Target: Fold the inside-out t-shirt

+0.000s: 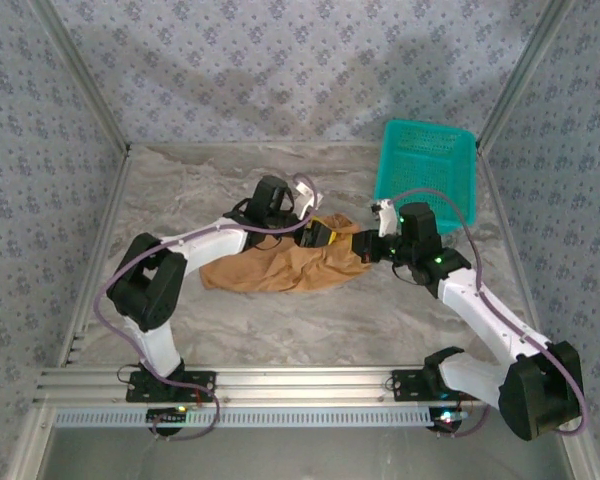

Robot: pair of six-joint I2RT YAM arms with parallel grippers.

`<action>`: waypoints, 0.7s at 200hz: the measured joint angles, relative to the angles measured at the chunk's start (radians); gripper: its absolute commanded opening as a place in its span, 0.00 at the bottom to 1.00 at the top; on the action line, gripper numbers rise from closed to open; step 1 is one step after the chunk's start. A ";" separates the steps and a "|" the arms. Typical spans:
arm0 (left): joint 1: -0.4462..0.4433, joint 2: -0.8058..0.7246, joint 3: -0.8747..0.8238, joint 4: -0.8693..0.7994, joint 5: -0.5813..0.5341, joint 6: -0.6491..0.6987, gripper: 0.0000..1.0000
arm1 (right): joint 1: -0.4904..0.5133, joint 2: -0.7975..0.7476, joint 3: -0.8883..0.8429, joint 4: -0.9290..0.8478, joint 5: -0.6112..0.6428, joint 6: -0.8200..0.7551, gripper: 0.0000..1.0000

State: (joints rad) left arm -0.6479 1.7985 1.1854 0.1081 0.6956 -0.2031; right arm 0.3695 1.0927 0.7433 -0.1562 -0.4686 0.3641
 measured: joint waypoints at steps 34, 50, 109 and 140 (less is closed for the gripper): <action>-0.007 0.025 0.014 -0.008 0.003 0.000 0.50 | 0.003 0.002 0.002 -0.006 0.000 0.000 0.00; -0.009 0.037 0.015 -0.014 0.003 0.001 0.50 | 0.002 0.006 0.006 -0.012 0.000 0.000 0.00; -0.016 0.057 0.026 -0.053 0.014 0.007 0.01 | -0.001 0.023 0.021 -0.021 0.001 0.000 0.00; 0.009 0.057 0.097 -0.100 0.032 -0.019 0.00 | -0.018 0.023 0.019 -0.026 0.009 -0.008 0.00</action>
State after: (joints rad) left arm -0.6388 1.8553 1.2827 0.0086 0.7277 -0.2222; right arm 0.3515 1.1160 0.7624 -0.1825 -0.4599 0.3565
